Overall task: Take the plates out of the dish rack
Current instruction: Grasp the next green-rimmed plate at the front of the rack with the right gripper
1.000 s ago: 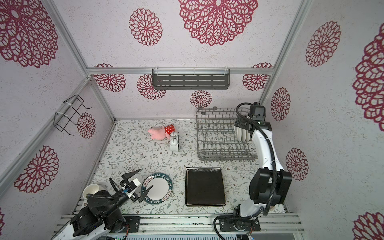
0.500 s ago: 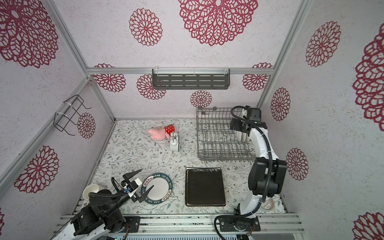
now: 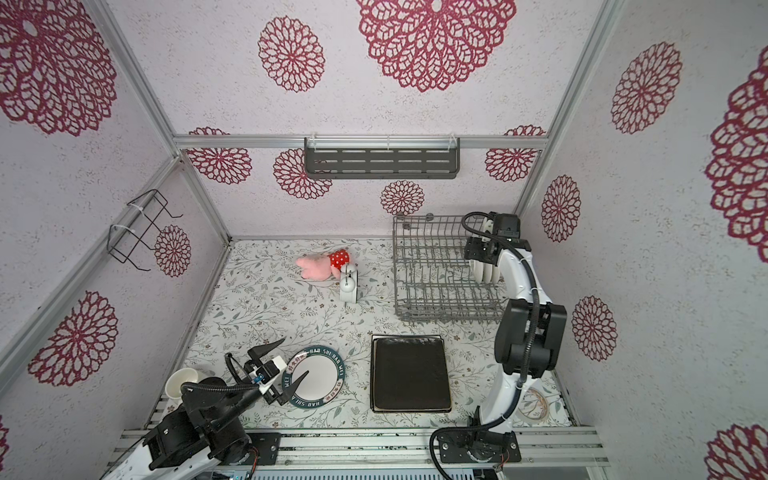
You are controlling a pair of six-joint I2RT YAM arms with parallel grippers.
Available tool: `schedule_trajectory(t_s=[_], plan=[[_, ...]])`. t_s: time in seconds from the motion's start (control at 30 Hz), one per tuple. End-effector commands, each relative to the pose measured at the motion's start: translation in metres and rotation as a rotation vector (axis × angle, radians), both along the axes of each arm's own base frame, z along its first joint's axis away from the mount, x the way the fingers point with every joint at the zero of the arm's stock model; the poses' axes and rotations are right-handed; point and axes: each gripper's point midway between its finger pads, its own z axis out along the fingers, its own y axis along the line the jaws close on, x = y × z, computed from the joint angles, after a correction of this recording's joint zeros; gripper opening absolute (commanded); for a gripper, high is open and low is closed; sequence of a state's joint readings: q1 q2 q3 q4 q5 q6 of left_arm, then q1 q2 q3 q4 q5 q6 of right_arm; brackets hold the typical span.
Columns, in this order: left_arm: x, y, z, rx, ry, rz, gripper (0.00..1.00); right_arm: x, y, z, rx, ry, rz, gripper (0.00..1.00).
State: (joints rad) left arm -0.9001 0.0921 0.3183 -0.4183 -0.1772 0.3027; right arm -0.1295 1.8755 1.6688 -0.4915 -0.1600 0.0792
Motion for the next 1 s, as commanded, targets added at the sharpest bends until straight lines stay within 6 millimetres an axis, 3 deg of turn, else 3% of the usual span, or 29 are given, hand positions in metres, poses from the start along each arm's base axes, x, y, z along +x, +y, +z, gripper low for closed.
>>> schedule_trajectory(t_s=[0.0,0.27,0.43,0.97], plan=[[0.002,0.0,-0.004,0.013,0.005,0.007,0.97,0.007,-0.009,0.015,-0.024,-0.037,-0.006,0.69],[0.004,-0.001,-0.006,0.021,0.014,0.011,0.97,0.014,-0.011,0.0,-0.027,-0.005,0.009,0.56],[0.004,-0.001,-0.007,0.023,0.019,0.011,0.97,0.015,-0.011,-0.009,-0.021,0.01,0.021,0.42],[0.005,-0.002,-0.009,0.033,0.027,0.011,0.97,0.017,-0.011,-0.019,-0.032,0.028,0.06,0.14]])
